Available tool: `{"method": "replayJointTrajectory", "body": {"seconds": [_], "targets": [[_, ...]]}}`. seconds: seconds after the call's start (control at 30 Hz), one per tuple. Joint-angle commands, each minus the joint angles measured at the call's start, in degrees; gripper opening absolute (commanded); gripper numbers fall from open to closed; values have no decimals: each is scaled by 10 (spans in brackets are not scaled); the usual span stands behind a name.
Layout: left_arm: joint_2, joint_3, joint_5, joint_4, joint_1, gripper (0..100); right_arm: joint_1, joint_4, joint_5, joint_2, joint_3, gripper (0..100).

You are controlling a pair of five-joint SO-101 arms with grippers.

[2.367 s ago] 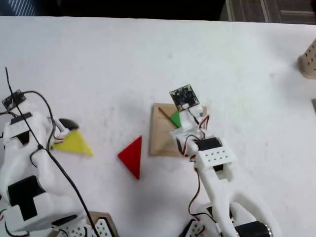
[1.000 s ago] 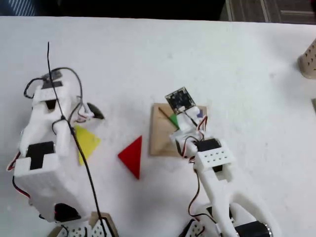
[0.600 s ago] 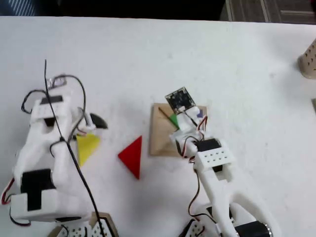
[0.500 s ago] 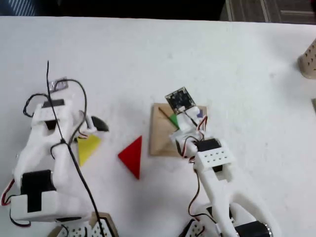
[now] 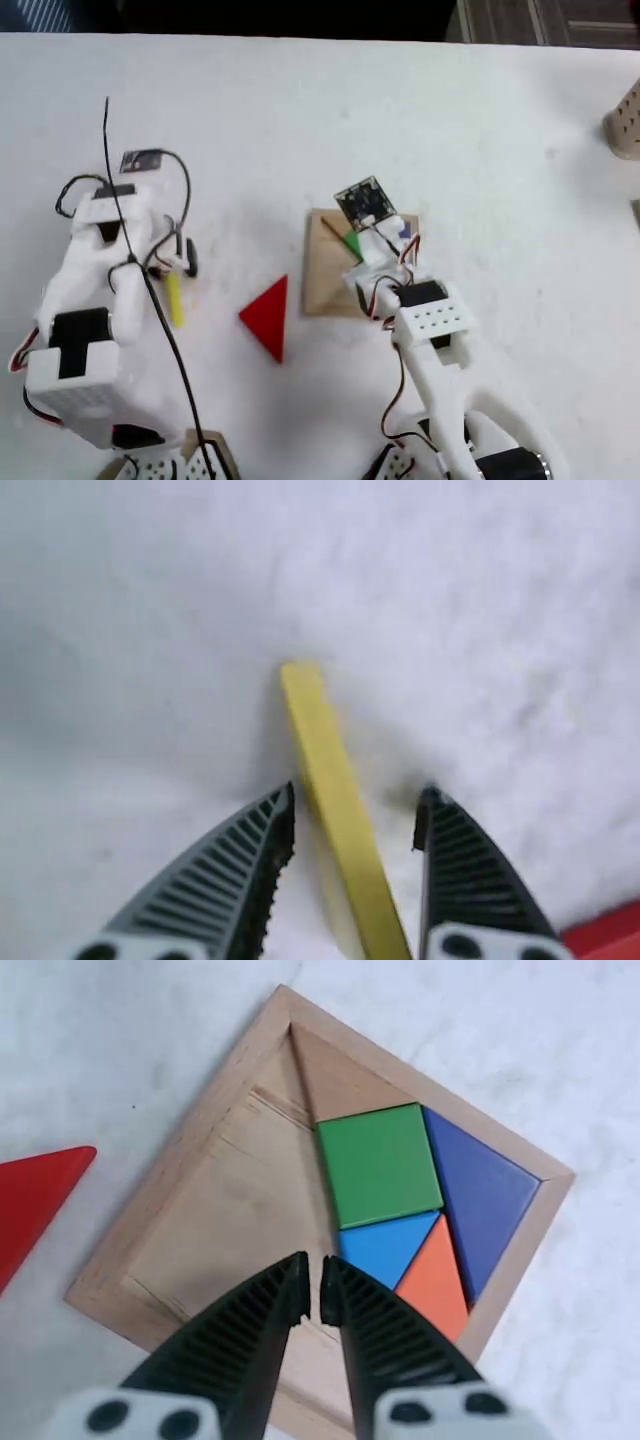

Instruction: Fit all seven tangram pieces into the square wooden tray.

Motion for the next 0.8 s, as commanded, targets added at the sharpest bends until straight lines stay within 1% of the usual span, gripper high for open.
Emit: {"method": "replayJointTrajectory", "body": {"seconds": [0.0,0.27,0.33,0.4,0.47,0.5,0.57,0.67,0.77], "targets": [[1,-19,-8,9,3,268,-6,1,7,-1,-4,31],[1,-2,-8,4,7,266,-6,0,7,-1,-4,31],[1,-2,-8,4,4,245,-6,0,7,-1,-4,31],[1,-2,-8,4,4,168,-6,0,7,-1,-4,31],[2,-2,-9,4,4,48,-6,0,7,-1,-4,31],[2,-2,-10,4,4,6,-6,0,7,-1,-4,31],[3,0,-10,4,4,53,-6,0,7,-1,-4,31],[-1,17,-11,-16,4,16,-4,1,7,-3,-4,31],[-2,21,-12,-20,4,20,0,3,7,-7,-4,28]]}}
